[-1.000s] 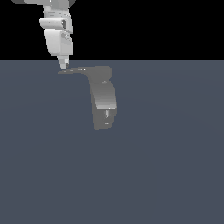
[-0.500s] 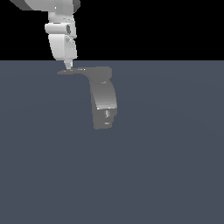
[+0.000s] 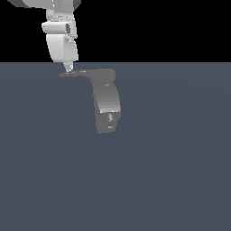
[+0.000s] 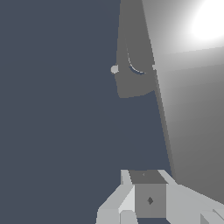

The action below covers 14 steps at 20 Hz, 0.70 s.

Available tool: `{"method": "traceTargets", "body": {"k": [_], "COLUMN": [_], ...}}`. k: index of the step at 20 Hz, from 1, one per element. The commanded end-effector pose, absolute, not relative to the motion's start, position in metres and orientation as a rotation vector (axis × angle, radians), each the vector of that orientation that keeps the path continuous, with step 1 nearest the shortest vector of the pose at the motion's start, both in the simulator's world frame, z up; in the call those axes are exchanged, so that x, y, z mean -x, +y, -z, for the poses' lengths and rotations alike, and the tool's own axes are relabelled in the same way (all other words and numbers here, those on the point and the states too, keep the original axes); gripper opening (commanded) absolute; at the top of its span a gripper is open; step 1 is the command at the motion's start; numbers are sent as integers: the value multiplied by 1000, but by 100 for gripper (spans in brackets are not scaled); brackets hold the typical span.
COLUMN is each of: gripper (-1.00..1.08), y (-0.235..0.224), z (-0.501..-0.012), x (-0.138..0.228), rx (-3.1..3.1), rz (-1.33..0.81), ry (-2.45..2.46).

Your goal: Turn on the faucet by rotating a designated handle.

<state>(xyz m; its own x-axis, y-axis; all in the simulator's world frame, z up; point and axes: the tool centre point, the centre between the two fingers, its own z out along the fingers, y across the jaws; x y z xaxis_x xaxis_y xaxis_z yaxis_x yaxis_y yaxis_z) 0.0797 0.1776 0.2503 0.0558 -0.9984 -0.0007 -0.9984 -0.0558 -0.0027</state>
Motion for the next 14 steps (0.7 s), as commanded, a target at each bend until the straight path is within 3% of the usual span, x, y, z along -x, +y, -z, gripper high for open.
{"method": "traceTargets", "body": {"k": [1,14], "gripper": [-100,-100], "y": [177,176], "z": [-250,-249], "x": [-73,-38], "rx": [2281,2280], "rz": [2,1], "ry": [2158,2160]}}
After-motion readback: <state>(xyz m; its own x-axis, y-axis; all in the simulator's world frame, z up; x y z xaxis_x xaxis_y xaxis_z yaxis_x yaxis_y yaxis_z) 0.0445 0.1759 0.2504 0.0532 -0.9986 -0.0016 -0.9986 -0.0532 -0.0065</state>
